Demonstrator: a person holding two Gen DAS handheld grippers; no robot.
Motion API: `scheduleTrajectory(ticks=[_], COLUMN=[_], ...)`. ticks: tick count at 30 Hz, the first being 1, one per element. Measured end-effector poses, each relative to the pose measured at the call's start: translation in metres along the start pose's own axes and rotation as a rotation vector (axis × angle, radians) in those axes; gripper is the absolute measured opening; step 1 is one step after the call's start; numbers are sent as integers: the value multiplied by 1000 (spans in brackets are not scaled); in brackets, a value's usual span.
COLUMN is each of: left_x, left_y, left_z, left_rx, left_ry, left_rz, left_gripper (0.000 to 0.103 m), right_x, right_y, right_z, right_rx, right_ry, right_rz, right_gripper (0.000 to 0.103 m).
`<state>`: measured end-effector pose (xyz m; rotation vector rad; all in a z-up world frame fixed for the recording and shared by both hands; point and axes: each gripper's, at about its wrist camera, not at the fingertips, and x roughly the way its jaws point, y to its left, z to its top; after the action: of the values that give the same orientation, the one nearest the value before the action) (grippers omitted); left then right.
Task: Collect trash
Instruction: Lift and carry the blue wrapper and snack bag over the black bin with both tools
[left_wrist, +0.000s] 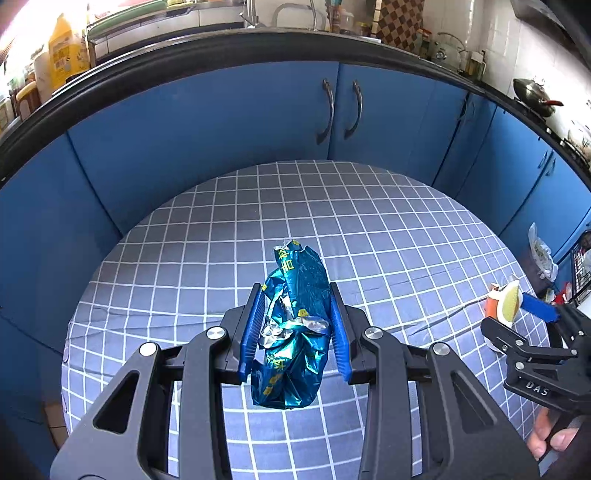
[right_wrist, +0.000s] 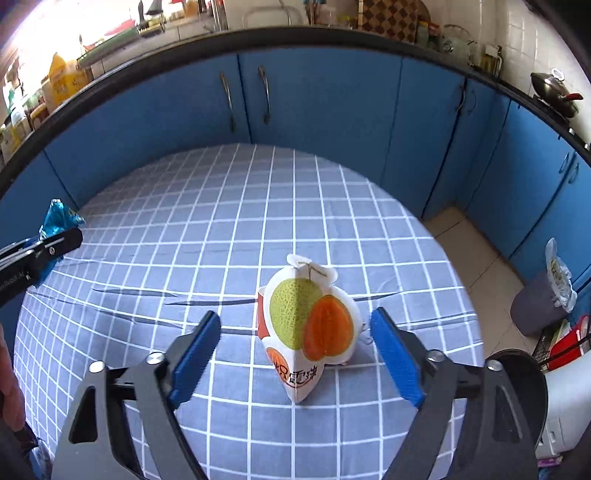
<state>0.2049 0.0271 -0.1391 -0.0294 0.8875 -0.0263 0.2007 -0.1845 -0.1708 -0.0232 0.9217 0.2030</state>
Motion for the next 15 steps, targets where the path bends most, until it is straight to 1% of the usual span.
scheduleTrajectory(ticks=[1, 2, 6, 9, 15], left_x=[2, 3, 5, 2, -16], left_y=[0, 0, -2, -4, -12], left_z=[0, -1, -1, -2, -6], left_rx=[1, 1, 6, 11, 29], left_ry=[3, 7, 14, 14, -9], left_rz=[0, -2, -6, -12, -17], left_gripper=[35, 35, 35, 35, 35], right_x=[3, 5, 0, -13, -42], right_y=[2, 1, 3, 6, 7], right_z=[0, 0, 0, -3, -7], right_rx=[-3, -7, -40, -59, -68], right_ry=[8, 16, 9, -17, -52], right_rz=[4, 8, 7, 10, 21], right_gripper=[62, 52, 41, 39, 38])
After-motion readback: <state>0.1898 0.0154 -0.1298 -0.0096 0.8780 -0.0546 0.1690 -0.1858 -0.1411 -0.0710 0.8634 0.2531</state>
